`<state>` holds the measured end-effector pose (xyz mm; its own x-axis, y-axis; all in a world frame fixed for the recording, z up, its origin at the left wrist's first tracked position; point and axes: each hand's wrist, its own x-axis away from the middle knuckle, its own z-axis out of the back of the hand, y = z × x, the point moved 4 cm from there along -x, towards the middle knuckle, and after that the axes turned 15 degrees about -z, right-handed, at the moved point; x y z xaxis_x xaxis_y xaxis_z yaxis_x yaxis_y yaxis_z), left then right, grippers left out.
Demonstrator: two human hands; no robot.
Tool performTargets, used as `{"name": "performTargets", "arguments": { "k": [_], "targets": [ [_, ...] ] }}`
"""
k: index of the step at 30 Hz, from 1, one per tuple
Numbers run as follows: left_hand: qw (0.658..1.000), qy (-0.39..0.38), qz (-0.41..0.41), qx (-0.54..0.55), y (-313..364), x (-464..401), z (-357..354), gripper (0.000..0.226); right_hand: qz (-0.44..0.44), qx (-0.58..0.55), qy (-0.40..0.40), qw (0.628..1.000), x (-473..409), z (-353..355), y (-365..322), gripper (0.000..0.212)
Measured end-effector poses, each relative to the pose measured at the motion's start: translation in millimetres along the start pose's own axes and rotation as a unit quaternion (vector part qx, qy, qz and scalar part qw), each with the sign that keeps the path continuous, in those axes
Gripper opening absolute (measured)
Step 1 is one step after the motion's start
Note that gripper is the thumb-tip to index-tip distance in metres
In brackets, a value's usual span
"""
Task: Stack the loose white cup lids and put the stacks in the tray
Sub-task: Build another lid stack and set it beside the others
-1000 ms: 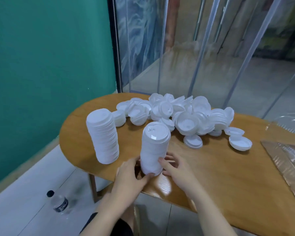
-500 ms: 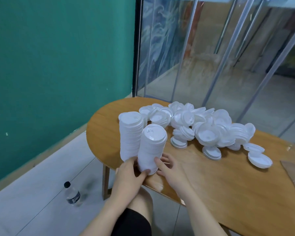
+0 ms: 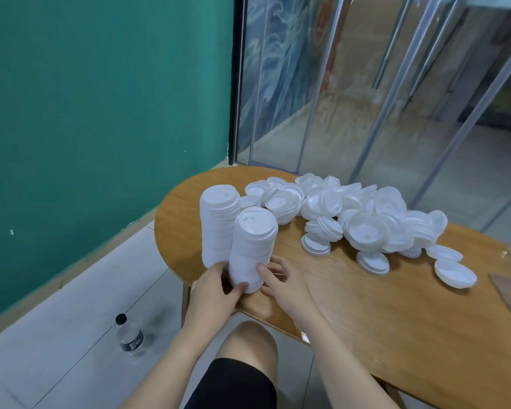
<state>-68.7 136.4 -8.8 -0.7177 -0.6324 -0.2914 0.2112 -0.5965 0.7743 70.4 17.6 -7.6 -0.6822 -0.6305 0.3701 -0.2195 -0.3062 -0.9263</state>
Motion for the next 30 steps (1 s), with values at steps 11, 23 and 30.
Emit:
{"name": "performTargets", "arguments": {
  "k": [11,23,30],
  "targets": [
    [0.988,-0.107,-0.009,-0.109,34.9,28.5,-19.1,0.026,-0.009,0.035,0.083,0.996,22.0,80.5,-6.1,0.032],
    [0.956,-0.208,-0.204,-0.043,117.8,-37.0,-215.9,0.06,0.069,0.161,0.374,0.911,10.3,266.7,38.5,0.008],
    [0.98,-0.137,-0.133,-0.063,132.4,-105.9,-273.6,0.083,0.052,0.247,0.375,0.892,-24.2,288.1,44.8,0.04]
  ]
}}
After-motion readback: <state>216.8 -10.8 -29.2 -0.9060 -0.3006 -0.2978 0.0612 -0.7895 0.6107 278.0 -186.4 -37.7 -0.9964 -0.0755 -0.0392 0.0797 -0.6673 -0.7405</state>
